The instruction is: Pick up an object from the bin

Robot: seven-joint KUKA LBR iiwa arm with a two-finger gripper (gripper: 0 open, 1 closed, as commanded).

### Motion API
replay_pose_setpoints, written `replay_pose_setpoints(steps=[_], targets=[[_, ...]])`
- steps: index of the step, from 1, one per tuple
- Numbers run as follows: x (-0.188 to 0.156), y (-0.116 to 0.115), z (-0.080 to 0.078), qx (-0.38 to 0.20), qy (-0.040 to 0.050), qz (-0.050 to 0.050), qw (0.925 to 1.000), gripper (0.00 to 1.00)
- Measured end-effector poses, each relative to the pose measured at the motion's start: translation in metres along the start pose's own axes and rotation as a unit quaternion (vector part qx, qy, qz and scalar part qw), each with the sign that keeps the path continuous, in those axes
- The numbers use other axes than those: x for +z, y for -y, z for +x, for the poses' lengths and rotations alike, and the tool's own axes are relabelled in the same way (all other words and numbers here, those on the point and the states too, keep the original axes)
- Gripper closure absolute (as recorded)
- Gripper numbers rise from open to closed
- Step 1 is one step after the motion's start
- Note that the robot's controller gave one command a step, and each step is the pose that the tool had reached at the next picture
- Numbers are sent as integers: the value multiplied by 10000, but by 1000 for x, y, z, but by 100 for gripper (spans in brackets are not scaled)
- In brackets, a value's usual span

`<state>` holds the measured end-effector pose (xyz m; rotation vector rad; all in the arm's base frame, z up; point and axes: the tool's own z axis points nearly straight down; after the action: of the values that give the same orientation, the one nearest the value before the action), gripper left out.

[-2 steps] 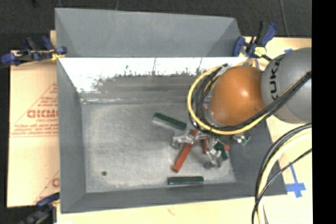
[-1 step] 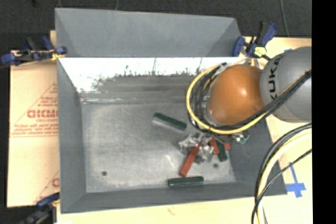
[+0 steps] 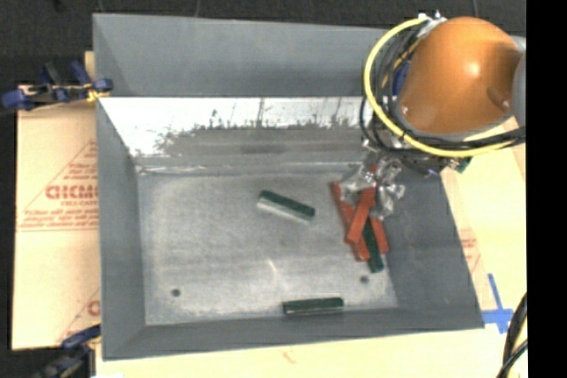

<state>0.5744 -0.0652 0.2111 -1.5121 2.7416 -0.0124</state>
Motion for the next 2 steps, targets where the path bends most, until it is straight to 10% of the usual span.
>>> replay_pose_setpoints(steps=[1,2], targets=[[65,6,-34,-464,-7,-77,9989,100],[95,-9,-5,-235,-19,-72,9997,100]])
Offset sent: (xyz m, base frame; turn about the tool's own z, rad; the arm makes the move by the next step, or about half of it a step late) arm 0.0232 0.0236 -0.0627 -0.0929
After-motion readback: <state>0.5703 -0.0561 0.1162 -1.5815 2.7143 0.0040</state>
